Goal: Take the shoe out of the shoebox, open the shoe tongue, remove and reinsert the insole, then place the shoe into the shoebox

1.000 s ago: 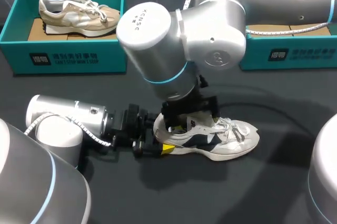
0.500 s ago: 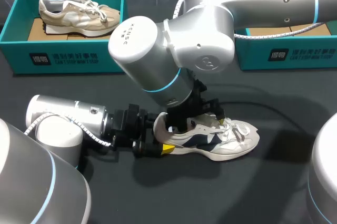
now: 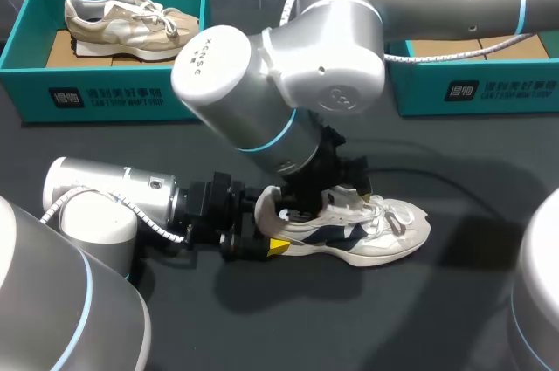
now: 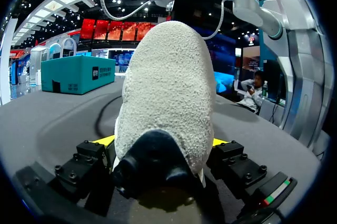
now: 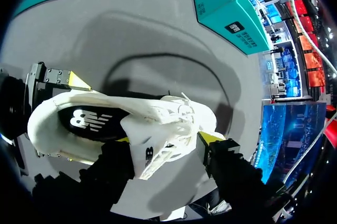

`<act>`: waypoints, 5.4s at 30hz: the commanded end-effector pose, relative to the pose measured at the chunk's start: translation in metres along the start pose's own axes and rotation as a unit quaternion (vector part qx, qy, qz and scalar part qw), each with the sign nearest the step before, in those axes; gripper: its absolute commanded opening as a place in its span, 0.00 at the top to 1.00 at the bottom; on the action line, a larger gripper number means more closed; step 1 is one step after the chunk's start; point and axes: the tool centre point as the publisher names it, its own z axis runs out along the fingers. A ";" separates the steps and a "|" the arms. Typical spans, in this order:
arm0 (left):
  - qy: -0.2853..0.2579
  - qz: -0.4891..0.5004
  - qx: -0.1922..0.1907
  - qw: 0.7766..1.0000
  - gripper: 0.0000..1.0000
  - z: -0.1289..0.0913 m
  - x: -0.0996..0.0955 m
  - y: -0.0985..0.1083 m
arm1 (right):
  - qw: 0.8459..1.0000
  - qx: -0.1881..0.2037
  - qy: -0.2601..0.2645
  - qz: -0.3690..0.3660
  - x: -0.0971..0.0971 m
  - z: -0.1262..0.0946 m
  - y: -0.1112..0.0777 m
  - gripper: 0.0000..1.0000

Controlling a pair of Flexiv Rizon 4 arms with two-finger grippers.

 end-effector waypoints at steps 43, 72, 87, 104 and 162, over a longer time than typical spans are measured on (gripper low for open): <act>-0.001 0.000 -0.001 1.000 1.00 0.001 0.002 0.002 | 0.977 0.032 0.185 0.105 -0.025 -0.008 -0.011 1.00; -0.001 0.000 -0.001 1.000 1.00 0.001 0.002 0.002 | 0.967 0.049 0.239 0.066 -0.063 0.056 -0.025 1.00; -0.001 0.000 -0.001 1.000 1.00 0.001 0.002 0.002 | 0.974 0.064 0.192 0.102 -0.072 0.077 -0.023 0.42; -0.001 0.000 -0.001 1.000 1.00 0.001 0.002 0.002 | 0.986 0.034 0.116 0.112 -0.099 0.029 -0.025 0.51; -0.001 0.000 -0.001 1.000 1.00 0.001 0.002 0.002 | 0.747 -0.222 0.109 -0.617 0.030 -0.079 -0.001 1.00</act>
